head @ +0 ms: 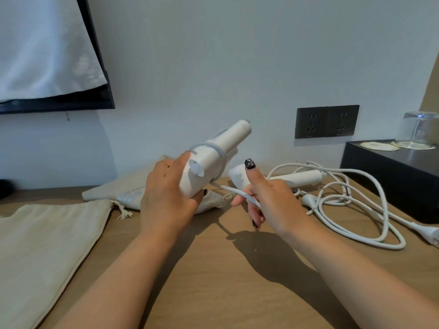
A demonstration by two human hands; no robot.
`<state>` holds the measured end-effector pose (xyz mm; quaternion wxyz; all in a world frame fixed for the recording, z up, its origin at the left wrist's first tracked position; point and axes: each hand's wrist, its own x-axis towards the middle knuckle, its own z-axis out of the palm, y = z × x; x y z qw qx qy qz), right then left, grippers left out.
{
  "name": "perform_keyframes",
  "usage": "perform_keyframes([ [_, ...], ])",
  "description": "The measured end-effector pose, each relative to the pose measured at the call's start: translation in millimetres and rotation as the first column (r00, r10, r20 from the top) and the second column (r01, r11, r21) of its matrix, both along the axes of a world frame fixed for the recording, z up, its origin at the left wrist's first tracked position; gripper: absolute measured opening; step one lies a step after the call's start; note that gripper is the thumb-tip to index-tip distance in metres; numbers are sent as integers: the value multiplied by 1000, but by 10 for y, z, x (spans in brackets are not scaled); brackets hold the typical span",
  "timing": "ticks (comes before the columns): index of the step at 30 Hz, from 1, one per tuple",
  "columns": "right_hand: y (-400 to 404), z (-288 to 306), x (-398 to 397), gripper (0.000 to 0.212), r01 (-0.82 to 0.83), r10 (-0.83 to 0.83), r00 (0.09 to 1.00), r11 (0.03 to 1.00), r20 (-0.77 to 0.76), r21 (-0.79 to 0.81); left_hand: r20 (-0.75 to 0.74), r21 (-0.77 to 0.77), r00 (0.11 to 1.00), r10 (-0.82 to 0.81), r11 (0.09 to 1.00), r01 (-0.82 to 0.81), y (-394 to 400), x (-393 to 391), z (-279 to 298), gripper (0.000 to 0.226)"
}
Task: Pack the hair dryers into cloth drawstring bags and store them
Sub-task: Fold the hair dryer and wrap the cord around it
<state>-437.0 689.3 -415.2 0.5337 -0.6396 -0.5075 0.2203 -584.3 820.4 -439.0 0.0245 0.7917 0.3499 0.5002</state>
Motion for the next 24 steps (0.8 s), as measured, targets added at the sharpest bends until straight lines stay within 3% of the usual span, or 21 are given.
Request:
perform_keyframes([
  [7, -45, 70, 35, 81, 65, -69, 985, 997, -158, -32, -146, 422, 989, 35, 906, 31, 0, 100, -16, 73],
  [11, -56, 56, 38, 70, 100, -120, 959, 991, -255, -92, -121, 525, 992, 46, 851, 25, -23, 118, 10, 63],
  [14, -54, 25, 51, 65, 80, -103, 936, 993, -337, -81, -110, 601, 994, 8, 797, 60, -54, 116, 46, 36],
  [17, -79, 39, 65, 51, 53, -77, 911, 996, -406, -71, -57, 652, 998, -33, 756, 62, -64, 119, 80, 31],
  [21, -68, 56, 134, 34, 72, -87, 851, 996, -518, -48, -18, 661, 993, -115, 744, 98, -73, 108, 108, 47],
  [24, -64, 52, 187, 30, 31, -47, 818, 999, -573, -37, -12, 667, 988, -154, 735, 122, -118, 112, 134, 46],
])
